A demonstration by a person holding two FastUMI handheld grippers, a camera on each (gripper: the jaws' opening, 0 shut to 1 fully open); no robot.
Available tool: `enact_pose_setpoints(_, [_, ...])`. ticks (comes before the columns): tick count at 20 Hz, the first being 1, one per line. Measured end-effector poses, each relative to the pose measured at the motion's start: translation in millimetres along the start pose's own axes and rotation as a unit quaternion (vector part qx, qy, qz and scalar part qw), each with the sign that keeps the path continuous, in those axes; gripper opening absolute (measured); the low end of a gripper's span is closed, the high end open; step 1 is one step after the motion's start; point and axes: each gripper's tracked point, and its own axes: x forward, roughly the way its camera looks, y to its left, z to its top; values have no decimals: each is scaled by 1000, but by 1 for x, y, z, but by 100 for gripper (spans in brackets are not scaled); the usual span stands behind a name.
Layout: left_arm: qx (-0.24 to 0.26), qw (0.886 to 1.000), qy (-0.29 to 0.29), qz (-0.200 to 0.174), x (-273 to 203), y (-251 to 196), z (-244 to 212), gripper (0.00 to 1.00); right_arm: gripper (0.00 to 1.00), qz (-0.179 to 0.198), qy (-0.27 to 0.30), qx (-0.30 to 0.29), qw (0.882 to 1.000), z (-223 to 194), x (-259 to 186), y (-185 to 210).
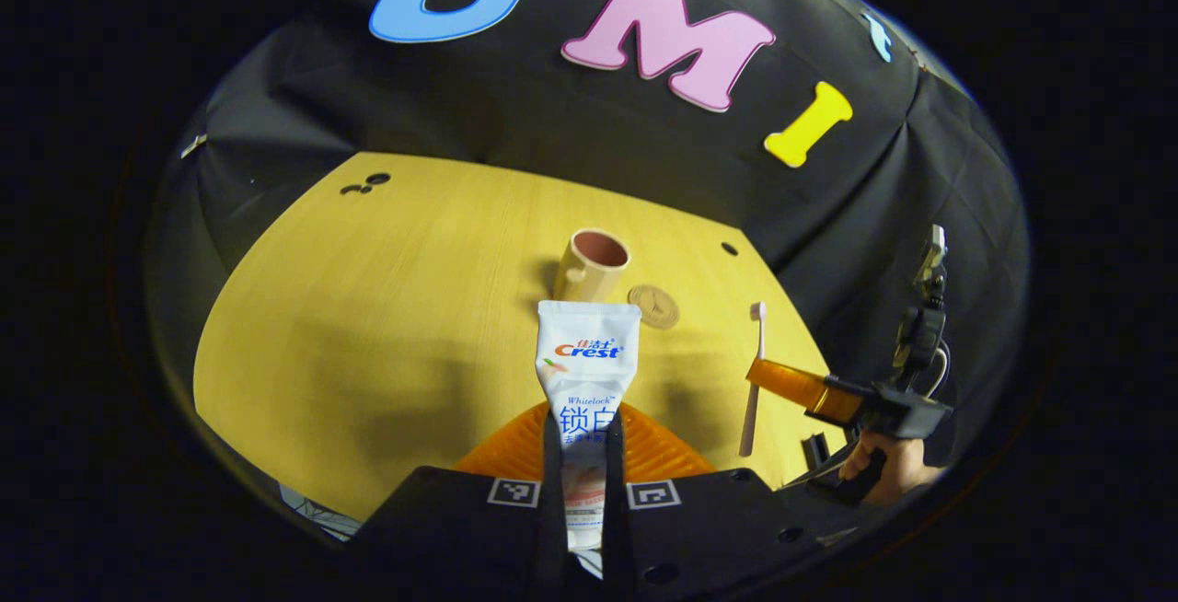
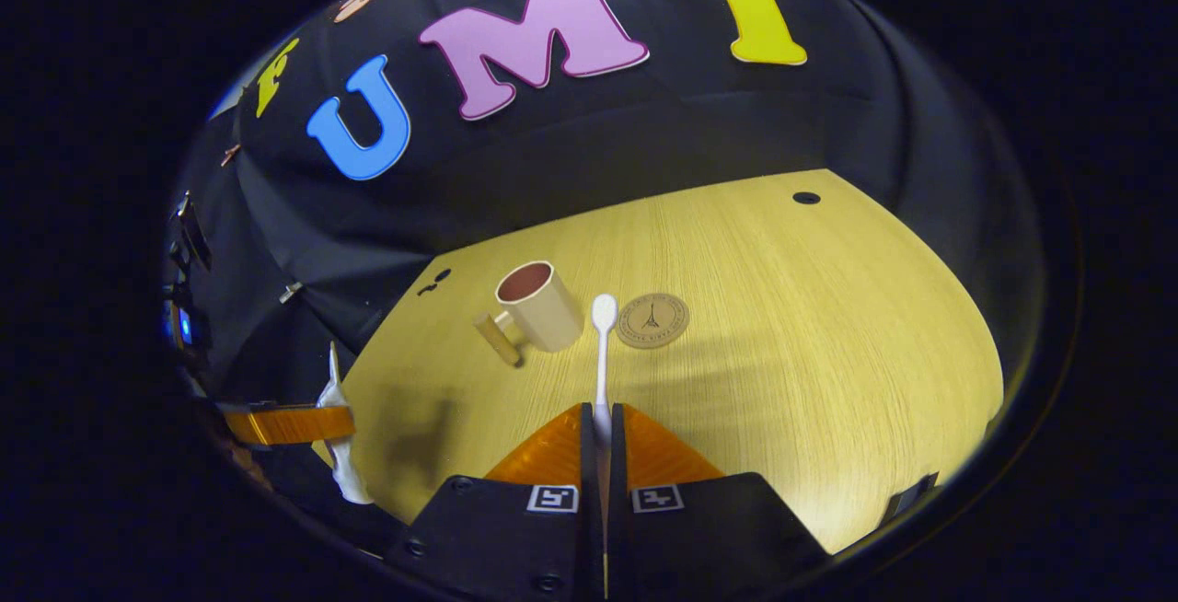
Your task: Put the toothbrush and toothpaste on the desktop into the cup, then pick up the cup and place it on the coaster on the desktop.
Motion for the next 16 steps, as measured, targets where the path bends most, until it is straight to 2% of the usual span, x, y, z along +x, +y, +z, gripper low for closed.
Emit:
enact_pose_setpoints(7, [47,992,-111,-31,36,-50,100,20,6,52,-44,21,997,55,-16,7])
enact_pose_setpoints(10, [46,986,-155,-37,56,-61,141,20,6,61,-48,22,997,66,-21,1])
enact_pose_setpoints(11, [43,984,-170,-39,64,-63,152,24,6,63,-49,25,996,70,-23,0])
enact_pose_setpoints(12, [37,982,-182,-41,72,-64,162,19,6,66,-48,27,996,72,-22,-4])
enact_pose_setpoints(16, [12,977,-208,-43,111,-58,188,19,6,77,-45,30,996,82,-25,-11])
